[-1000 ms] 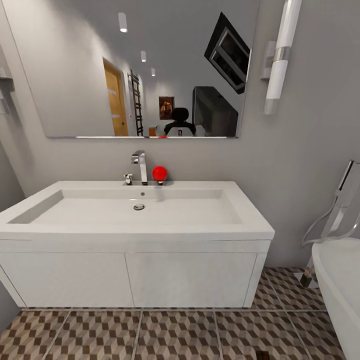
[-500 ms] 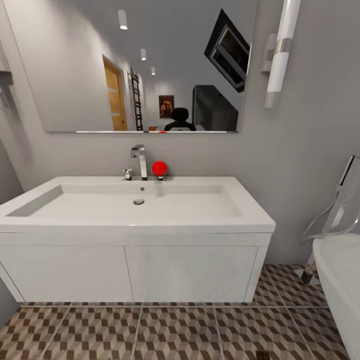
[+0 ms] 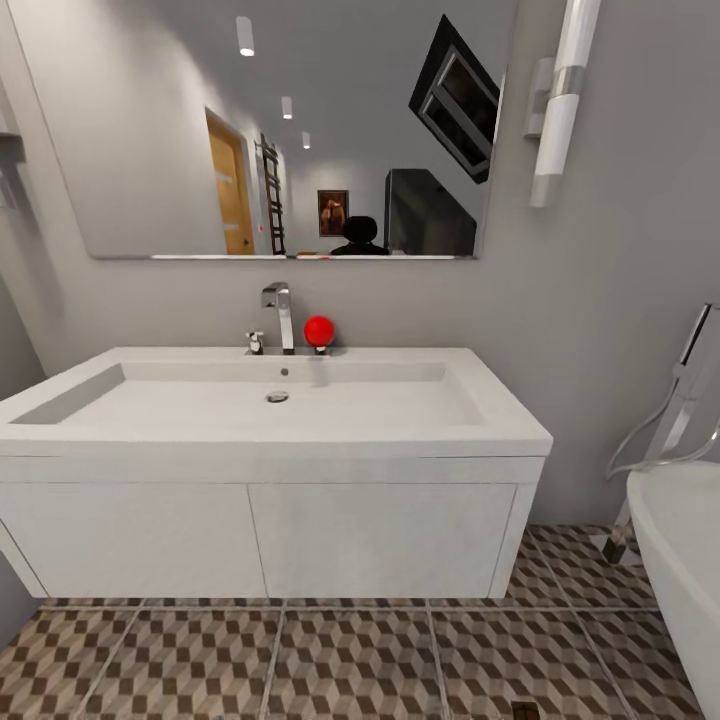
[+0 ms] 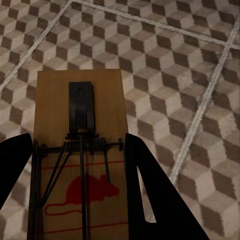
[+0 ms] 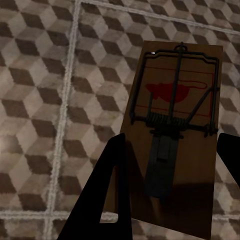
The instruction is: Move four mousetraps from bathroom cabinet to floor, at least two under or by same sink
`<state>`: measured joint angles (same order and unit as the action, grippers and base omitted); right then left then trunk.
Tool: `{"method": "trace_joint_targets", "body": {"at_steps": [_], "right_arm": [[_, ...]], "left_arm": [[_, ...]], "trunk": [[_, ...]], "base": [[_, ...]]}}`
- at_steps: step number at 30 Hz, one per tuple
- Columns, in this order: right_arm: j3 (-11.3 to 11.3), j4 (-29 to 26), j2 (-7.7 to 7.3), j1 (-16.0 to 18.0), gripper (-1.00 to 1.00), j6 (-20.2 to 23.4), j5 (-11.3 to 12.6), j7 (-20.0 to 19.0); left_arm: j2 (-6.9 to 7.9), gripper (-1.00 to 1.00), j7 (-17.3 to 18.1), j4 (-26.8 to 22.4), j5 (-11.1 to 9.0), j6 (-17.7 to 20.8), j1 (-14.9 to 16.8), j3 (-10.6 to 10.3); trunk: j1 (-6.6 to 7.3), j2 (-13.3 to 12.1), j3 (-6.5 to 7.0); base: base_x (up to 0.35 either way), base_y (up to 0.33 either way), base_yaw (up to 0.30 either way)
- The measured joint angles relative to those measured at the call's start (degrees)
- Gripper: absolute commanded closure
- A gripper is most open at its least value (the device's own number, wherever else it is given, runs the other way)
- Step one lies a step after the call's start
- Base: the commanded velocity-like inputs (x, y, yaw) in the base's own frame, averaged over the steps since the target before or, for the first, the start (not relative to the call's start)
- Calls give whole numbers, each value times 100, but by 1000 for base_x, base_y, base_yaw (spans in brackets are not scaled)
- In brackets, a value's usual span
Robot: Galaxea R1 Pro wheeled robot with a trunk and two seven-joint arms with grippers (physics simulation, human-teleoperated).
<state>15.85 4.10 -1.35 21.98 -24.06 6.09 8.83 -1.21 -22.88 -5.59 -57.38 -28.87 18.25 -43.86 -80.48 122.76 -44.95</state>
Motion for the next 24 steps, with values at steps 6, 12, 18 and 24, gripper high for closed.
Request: {"method": "trace_joint_targets", "body": {"at_steps": [6, 12, 18, 24], "right_arm": [[0, 0, 0, 0, 100, 0, 0, 0], [0, 0, 0, 0, 100, 0, 0, 0], [0, 0, 0, 0, 100, 0, 0, 0], [0, 0, 0, 0, 100, 0, 0, 0]], "left_arm": [[-30, 100, 8, 7, -5, -112, 0, -15], [-24, 100, 1, 9, -58, -126, -1, 34], [-39, 100, -3, 16, -20, -152, -1, 18], [-42, 100, -1, 18, -9, -157, -4, 10]], "trunk": [[0, 0, 0], [0, 0, 0], [0, 0, 0], [0, 0, 0]], "base": [[0, 0, 0], [0, 0, 0], [0, 0, 0], [15, 1, 0]]}}
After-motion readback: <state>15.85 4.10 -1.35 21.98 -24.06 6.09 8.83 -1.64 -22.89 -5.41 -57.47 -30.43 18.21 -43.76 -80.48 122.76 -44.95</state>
